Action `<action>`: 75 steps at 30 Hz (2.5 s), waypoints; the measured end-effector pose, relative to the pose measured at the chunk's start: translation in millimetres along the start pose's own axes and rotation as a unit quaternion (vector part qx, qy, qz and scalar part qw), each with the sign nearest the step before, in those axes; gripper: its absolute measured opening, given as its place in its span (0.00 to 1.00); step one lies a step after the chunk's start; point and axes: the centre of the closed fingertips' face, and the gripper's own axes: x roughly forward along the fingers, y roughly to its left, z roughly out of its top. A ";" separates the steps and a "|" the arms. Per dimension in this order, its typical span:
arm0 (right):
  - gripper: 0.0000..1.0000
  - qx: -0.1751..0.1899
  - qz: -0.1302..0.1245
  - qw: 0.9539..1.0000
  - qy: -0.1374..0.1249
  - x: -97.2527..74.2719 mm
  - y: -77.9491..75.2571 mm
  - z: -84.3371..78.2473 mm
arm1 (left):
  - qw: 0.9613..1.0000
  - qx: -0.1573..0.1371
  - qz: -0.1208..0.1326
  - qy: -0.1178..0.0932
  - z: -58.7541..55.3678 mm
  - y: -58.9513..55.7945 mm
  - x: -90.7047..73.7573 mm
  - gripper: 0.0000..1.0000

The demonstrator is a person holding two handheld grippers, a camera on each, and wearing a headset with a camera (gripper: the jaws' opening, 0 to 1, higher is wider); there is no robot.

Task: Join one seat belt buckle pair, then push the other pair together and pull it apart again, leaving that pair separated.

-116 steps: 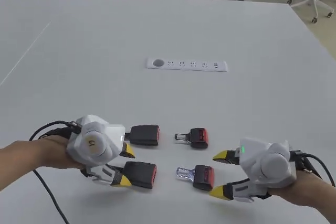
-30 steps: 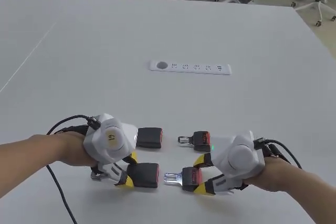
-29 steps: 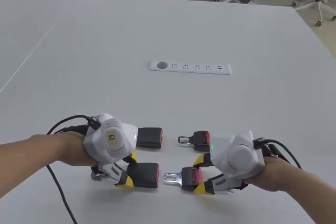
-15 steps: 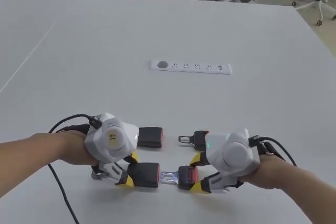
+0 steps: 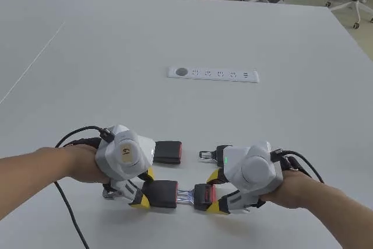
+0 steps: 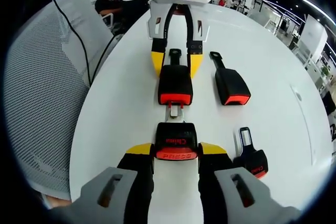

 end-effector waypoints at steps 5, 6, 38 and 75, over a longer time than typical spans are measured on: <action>0.30 -0.002 0.002 1.000 -0.001 1.8 -0.4 2.2 | 1.000 0.000 -0.001 0.000 -0.4 0.2 0.1 0.31; 0.30 -0.002 0.002 1.000 -0.002 2.1 -0.5 2.4 | 1.000 -0.001 -0.001 0.000 -0.5 0.3 0.2 0.31; 0.29 0.003 -0.014 1.000 -0.025 4.8 2.6 9.3 | 1.000 -0.007 0.006 -0.014 0.6 0.4 -0.3 0.30; 0.28 0.008 -0.016 1.000 -0.014 14.3 2.1 20.5 | 1.000 -0.002 0.001 -0.016 0.9 0.1 0.6 0.29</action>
